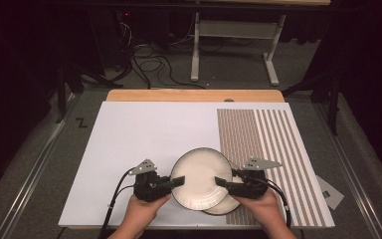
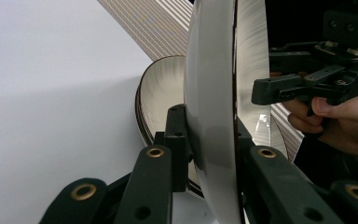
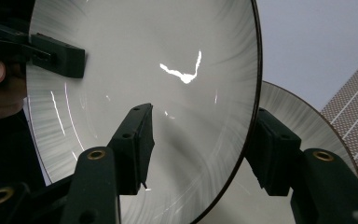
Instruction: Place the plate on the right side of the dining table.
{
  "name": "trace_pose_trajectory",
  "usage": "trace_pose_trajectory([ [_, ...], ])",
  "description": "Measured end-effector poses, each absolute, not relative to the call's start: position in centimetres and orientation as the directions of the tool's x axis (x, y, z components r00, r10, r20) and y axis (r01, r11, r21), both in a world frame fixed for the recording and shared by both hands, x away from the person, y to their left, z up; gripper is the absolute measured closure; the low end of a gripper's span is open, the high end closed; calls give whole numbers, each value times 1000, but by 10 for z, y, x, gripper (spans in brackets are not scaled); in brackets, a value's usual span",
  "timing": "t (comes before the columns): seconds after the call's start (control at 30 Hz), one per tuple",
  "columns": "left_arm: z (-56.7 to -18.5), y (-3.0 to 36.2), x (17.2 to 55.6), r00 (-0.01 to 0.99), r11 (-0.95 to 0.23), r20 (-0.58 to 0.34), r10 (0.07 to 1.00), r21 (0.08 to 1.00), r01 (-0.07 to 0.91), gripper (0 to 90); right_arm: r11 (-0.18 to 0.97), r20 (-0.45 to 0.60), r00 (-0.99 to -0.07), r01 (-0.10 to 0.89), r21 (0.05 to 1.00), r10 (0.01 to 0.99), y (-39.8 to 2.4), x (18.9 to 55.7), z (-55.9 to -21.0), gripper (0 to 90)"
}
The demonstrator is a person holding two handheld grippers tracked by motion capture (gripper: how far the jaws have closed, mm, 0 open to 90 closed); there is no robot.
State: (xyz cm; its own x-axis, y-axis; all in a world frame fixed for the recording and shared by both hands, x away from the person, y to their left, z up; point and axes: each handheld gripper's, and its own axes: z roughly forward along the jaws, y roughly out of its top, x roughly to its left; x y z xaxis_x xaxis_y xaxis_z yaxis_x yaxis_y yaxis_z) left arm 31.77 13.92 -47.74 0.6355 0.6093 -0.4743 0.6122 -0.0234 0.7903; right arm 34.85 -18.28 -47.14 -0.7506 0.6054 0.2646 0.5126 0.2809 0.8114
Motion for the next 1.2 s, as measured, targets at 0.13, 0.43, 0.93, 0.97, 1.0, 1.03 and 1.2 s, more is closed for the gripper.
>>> trace_pose_trajectory([
  [0.13, -477, 139, 317, 637, -26, -469, 612, 793, 609, 772, 279, 277, -753, 519, 808, 597, -183, 349, -473, 528],
  [0.43, -476, 139, 317, 645, -32, -460, 610, 798, 601, 773, 269, 300, -738, 544, 795, 605, -184, 349, -474, 597],
  [0.93, -474, 138, 314, 649, -26, -459, 607, 804, 594, 784, 215, 368, -710, 586, 781, 601, -192, 350, -473, 733],
  [0.97, -474, 138, 314, 647, -25, -462, 607, 803, 596, 786, 212, 372, -709, 588, 781, 598, -192, 350, -472, 739],
  [1.0, -473, 138, 314, 647, -23, -465, 605, 801, 598, 786, 212, 372, -709, 588, 781, 598, -192, 350, -472, 739],
  [1.03, -473, 138, 314, 646, -21, -466, 604, 801, 598, 788, 210, 374, -709, 589, 781, 597, -193, 350, -472, 743],
  [1.2, -471, 138, 313, 657, -28, -453, 603, 810, 585, 799, 188, 384, -708, 585, 789, 593, -195, 349, -470, 771],
])
